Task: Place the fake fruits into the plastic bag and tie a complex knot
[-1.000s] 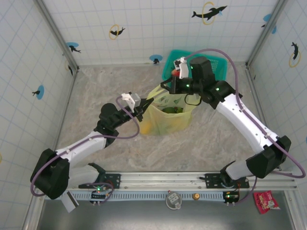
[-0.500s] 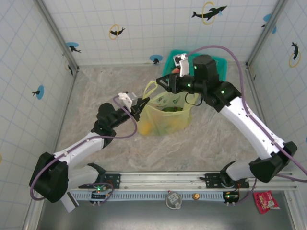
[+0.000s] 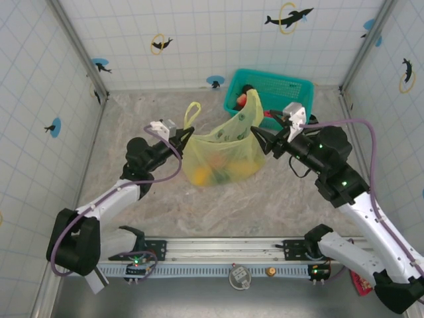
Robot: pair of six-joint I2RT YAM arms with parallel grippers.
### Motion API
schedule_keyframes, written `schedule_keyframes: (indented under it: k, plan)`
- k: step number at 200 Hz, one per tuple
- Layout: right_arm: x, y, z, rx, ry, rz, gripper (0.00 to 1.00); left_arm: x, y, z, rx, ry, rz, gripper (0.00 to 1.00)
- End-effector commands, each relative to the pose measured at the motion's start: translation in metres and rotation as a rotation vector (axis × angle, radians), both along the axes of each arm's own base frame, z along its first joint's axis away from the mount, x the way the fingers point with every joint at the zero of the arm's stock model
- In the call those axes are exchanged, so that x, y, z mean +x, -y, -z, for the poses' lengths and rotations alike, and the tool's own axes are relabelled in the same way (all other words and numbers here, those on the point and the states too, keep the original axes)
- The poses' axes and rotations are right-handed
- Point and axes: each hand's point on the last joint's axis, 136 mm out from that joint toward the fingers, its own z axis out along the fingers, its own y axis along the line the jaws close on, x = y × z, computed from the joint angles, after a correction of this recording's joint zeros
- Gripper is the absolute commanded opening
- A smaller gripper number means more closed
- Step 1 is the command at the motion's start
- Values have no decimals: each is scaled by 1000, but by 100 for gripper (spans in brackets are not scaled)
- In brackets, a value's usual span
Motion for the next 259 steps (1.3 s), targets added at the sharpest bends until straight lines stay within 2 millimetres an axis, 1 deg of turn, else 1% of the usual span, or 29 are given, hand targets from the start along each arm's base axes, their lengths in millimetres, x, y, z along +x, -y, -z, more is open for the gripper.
schedule_keyframes:
  k: [1, 28, 41, 62, 71, 87, 97, 107, 116, 137, 165, 176, 189, 208, 218, 230, 246, 251, 259]
  plan:
    - [19, 20, 1, -11, 128, 134, 82, 0, 5, -21, -10, 57, 40, 0]
    - [37, 27, 28, 14, 126, 148, 88, 0, 6, -23, 5, 74, 48, 0]
    - [46, 29, 41, 24, 124, 127, 90, 2, 5, -26, 12, 87, 38, 0]
    - [54, 31, 45, 84, 152, 54, 91, 6, 5, -35, 5, 106, 33, 0]
    - [53, 27, 47, 93, 162, -16, 91, 8, 7, -38, 4, 109, 39, 0]
    - [61, 27, 48, 116, 165, -77, 91, 13, 8, -41, 7, 112, 39, 0]
    - [63, 27, 46, 142, 167, -113, 92, 18, 8, -38, 10, 107, 36, 0]
    - [69, 26, 44, 168, 164, -131, 95, 21, 8, -39, 8, 107, 38, 0]
    - [72, 22, 44, 176, 167, -155, 95, 24, 9, -38, 7, 102, 47, 0]
    - [91, 12, 47, 186, 135, -188, 97, 27, 13, -37, 2, 91, 75, 0]
    - [109, -1, 50, 221, 107, -245, 97, 22, 16, -38, -12, 101, 112, 0]
    - [115, -9, 51, 235, 91, -282, 96, 20, 16, -38, -13, 104, 118, 0]
    - [117, -23, 51, 239, 79, -346, 96, 20, 17, -37, -13, 102, 127, 0]
    - [126, -44, 59, 224, 65, -396, 96, 19, 19, -38, -19, 97, 141, 0]
    - [134, -50, 64, 216, 55, -385, 95, 20, 20, -39, -21, 94, 146, 0]
    - [144, -50, 70, 214, 48, -359, 95, 19, 20, -41, -23, 95, 150, 0]
    - [152, -46, 73, 230, 33, -336, 92, 18, 20, -42, -23, 94, 154, 0]
    - [154, -44, 73, 236, 25, -334, 89, 17, 20, -42, -21, 96, 156, 0]
    - [154, -45, 72, 243, 15, -342, 80, 17, 20, -42, -20, 97, 156, 0]
